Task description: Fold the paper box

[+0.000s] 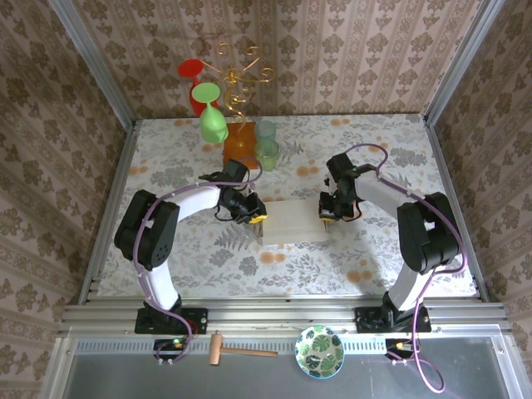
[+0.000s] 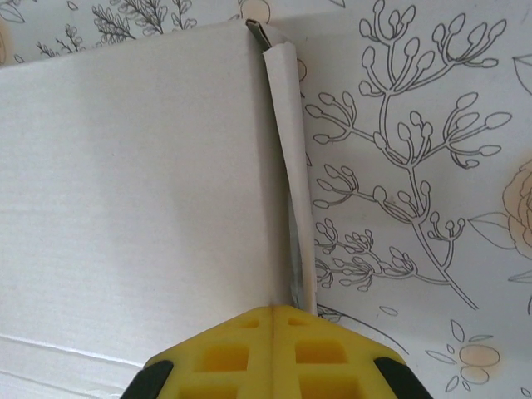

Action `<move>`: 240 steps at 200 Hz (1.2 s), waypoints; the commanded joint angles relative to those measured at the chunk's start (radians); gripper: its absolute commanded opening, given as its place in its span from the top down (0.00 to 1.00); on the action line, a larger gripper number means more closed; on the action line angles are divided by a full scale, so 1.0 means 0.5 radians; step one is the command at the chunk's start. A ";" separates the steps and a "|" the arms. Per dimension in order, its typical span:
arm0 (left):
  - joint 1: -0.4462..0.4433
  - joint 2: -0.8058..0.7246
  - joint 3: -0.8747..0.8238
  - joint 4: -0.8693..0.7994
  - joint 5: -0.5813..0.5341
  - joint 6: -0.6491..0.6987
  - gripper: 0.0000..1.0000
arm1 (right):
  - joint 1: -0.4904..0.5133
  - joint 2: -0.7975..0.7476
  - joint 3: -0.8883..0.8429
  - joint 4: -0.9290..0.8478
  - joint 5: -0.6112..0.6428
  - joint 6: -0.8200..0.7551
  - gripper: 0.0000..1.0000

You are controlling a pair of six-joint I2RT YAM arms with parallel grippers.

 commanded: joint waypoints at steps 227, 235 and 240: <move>-0.057 0.021 0.084 -0.389 -0.288 0.154 0.85 | -0.183 0.056 -0.270 0.221 -0.366 -0.121 0.61; -0.057 0.003 0.083 -0.378 -0.288 0.152 0.84 | -0.181 0.056 -0.267 0.219 -0.358 -0.117 0.62; -0.057 -0.017 0.081 -0.370 -0.288 0.144 0.83 | -0.182 0.057 -0.264 0.216 -0.352 -0.117 0.63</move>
